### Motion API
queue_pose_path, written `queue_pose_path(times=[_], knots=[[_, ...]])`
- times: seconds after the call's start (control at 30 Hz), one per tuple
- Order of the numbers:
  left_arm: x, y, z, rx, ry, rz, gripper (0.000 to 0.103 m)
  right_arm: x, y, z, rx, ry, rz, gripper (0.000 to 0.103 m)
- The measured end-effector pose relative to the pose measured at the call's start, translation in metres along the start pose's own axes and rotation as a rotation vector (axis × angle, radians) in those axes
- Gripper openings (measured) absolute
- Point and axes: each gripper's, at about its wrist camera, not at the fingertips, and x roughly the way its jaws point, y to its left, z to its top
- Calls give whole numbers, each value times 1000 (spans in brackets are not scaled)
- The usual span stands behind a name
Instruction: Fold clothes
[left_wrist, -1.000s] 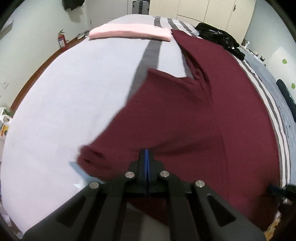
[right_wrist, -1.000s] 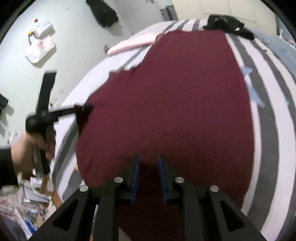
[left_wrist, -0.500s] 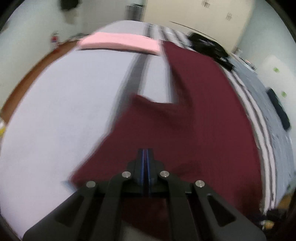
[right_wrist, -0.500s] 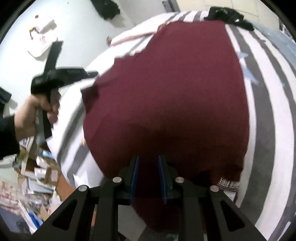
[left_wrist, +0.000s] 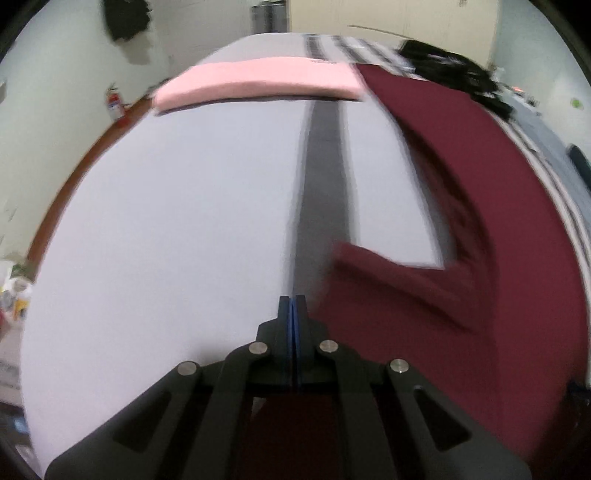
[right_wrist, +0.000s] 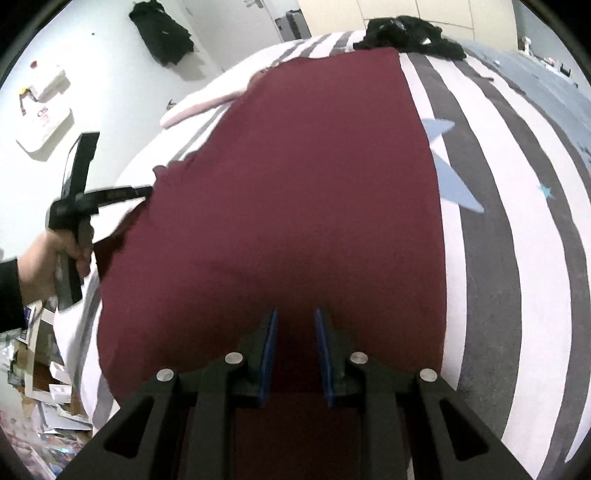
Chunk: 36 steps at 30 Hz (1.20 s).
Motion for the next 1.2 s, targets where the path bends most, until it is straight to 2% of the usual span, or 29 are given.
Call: queue_pose_path(times=[0.17,0.27,0.37,0.47,0.57,0.7,0.8,0.9,1.0,1.1,1.2], knots=[[-29,8,9,-53,-60,-112,2,3,2,2,2,6,-3,20],[-45,-21,5,11,-59,-230,2,4,2,3,13,8,-2,20],[-43,-58,-13,123,-14,-294,2,6,2,3,19,9,-2,20],[-15,-59,-12,149,27,-229,2,6,1,2,24,10,1,20],[4,-28,-7,100,7,-167,2,6,2,2,17,12,2,20],[5,-16,6,94,-22,-86,2,3,3,-1,-4,18,3,20],[-11,2,9,17,-59,-37,2,-1,5,-6,-15,25,6,20],[-37,7,-2,-21,-77,-36,2,-6,4,-14,-20,34,15,20],[-69,-2,-37,-23,-73,-79,2,-12,8,-20,-63,34,15,20],[-87,-28,-66,16,-52,-144,2,-17,18,-23,-125,27,29,20],[-90,-53,-85,108,-26,-146,2,-18,26,-28,-155,30,56,21]])
